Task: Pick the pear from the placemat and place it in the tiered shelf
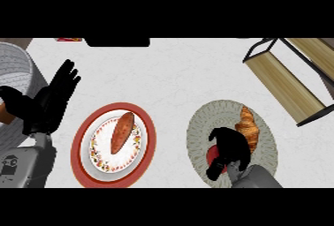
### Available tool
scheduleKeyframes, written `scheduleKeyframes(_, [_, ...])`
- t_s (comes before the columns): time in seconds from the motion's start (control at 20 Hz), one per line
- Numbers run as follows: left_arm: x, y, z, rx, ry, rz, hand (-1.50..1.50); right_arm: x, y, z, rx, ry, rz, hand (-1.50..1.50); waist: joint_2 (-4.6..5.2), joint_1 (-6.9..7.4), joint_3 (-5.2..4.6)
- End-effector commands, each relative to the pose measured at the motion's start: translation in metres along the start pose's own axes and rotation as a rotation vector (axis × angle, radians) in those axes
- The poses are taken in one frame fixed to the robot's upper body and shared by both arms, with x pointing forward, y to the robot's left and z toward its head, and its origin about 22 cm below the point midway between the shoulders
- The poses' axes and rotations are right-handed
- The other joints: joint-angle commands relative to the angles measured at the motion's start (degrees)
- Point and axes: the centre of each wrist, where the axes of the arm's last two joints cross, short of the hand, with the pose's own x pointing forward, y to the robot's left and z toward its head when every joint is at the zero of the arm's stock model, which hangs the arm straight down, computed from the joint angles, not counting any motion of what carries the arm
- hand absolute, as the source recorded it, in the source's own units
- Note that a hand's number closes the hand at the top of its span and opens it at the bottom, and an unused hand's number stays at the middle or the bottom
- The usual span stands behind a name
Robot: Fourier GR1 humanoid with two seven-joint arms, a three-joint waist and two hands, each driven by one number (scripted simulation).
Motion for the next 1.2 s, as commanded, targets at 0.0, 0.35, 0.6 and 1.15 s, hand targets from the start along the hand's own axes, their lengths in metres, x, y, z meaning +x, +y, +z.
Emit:
scheduleKeyframes(0.0, [-0.008, -0.017, -0.005, 0.005, -0.018, 0.015, 0.0, 0.005, -0.005, -0.011, -0.036, -0.013, 0.095, 1.5, 0.31, -0.02, 0.17])
scheduleKeyframes(0.35, [0.007, 0.011, 0.011, 0.0, -0.005, -0.004, 0.0, -0.001, 0.014, -0.005, -0.124, -0.056, 0.11, 1.5, 0.21, 0.12, 0.18])
scheduleKeyframes(0.6, [0.009, 0.002, -0.005, 0.005, -0.005, -0.002, 0.0, 0.036, 0.046, 0.036, -0.123, -0.449, 0.2, 1.5, 0.32, 0.48, 0.21])
scheduleKeyframes(1.15, [-0.021, 0.004, 0.007, 0.02, 0.018, 0.006, 0.0, 0.04, -0.015, 0.112, -0.359, -0.707, -0.307, 1.5, -0.02, -1.3, 0.18])
